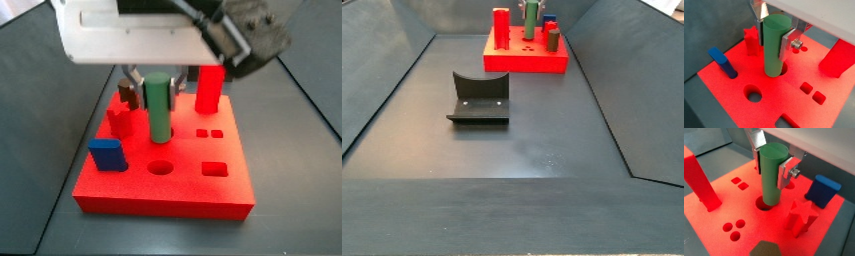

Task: Pick up the round object. Move up. Move to above the board. Insert the round object.
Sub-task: Insert the round object.

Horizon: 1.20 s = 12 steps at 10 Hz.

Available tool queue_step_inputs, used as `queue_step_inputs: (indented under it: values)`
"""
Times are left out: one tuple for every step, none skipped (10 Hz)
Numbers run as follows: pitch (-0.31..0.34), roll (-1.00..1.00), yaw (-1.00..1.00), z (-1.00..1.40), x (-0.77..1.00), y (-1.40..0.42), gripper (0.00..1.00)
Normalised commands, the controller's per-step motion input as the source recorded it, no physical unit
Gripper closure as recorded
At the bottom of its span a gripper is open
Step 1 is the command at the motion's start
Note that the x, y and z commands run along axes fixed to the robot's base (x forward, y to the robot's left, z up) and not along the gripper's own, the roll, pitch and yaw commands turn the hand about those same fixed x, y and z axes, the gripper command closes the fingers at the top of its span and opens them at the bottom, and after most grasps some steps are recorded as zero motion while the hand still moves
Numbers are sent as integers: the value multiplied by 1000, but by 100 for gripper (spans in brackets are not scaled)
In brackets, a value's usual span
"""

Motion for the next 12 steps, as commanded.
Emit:
queue_step_inputs:
  values:
    - [-69,397,100,-286,0,0,100]
    - [-43,327,69,-134,-29,0,100]
    - [-13,204,69,-66,-106,31,100]
    - [0,210,49,-34,-149,3,100]
    - [0,114,20,-177,0,46,100]
    - [73,80,0,-249,174,120,100]
    - [104,49,0,-289,291,114,100]
    - [116,29,0,-314,314,166,100]
    - [100,36,0,-294,197,137,100]
    - [59,16,0,-360,151,46,100]
    - [21,0,0,-397,123,0,100]
    - [0,20,0,-369,63,0,100]
